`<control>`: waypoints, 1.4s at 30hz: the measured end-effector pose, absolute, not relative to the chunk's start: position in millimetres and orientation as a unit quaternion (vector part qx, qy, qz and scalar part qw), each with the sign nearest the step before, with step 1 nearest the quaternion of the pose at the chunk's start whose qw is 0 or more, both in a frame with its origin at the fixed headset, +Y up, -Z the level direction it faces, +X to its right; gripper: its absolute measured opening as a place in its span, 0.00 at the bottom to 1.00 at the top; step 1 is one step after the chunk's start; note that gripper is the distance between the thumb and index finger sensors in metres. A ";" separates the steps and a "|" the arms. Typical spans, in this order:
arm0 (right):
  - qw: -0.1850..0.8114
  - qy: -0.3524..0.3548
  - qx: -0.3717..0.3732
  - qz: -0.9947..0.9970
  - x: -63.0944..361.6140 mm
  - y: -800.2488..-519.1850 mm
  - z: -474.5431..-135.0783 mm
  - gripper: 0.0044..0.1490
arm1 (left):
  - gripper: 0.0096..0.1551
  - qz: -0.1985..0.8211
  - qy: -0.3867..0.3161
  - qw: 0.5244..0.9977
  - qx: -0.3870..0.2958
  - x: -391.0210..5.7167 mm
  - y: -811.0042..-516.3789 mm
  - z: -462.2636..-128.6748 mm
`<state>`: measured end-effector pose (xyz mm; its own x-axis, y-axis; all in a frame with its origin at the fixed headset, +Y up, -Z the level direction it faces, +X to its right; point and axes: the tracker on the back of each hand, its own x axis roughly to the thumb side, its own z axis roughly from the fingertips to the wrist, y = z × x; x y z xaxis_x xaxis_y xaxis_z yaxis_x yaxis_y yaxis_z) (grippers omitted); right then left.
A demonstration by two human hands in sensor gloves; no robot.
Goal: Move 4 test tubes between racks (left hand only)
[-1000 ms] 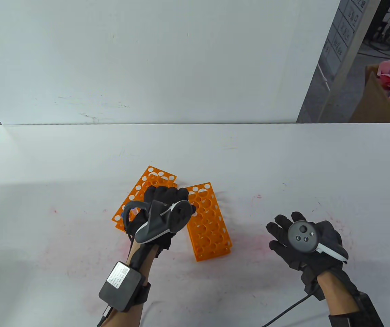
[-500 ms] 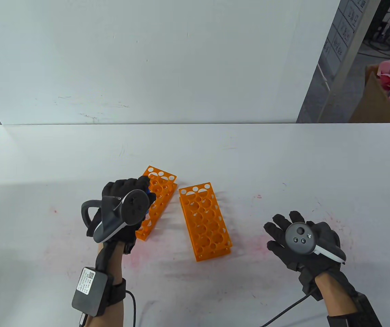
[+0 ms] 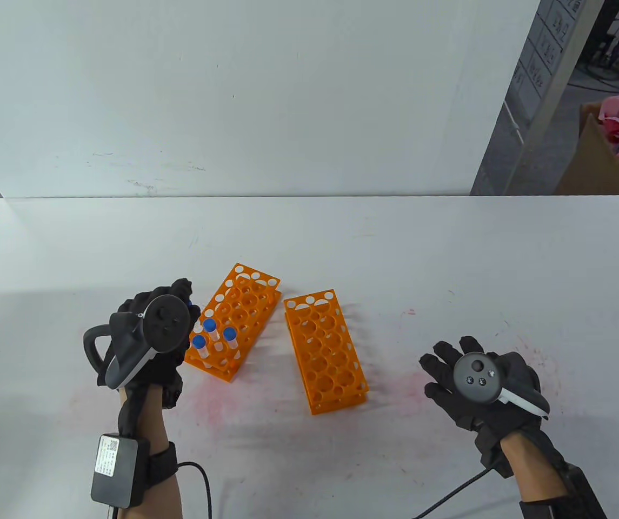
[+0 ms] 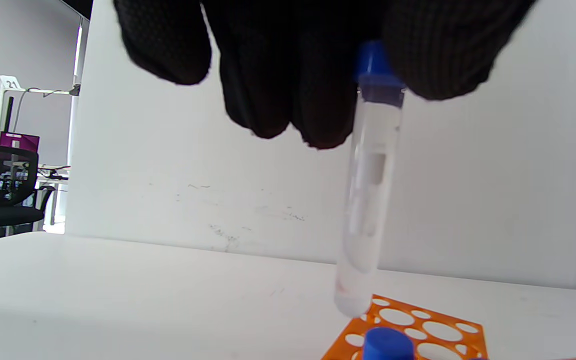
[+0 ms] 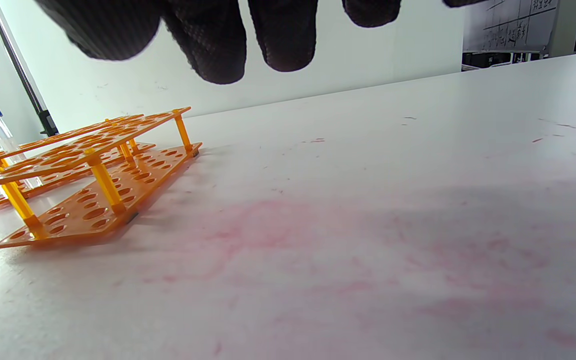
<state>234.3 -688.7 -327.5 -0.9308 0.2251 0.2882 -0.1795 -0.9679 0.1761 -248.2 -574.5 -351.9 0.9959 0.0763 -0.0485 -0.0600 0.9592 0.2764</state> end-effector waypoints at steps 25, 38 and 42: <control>0.107 0.079 0.166 0.977 231.6 -691.3 -327.9 0.38 | 0.31 0.035 0.059 0.997 0.043 -264.6 -623.8 -374.6; 0.107 0.084 0.171 0.976 229.7 -692.7 -327.4 0.38 | 0.31 0.025 0.058 0.998 -0.002 -262.7 -645.2 -382.4; 0.107 0.088 0.171 0.976 229.7 -693.0 -327.8 0.38 | 0.30 0.029 0.059 0.998 -0.018 -264.0 -654.0 -385.6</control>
<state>229.7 -693.0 -327.8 -0.9188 0.2389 0.3141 -0.1791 -0.9617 0.2076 -264.0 -654.0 -385.6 0.9914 0.0565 -0.1180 -0.0609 0.9976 -0.0334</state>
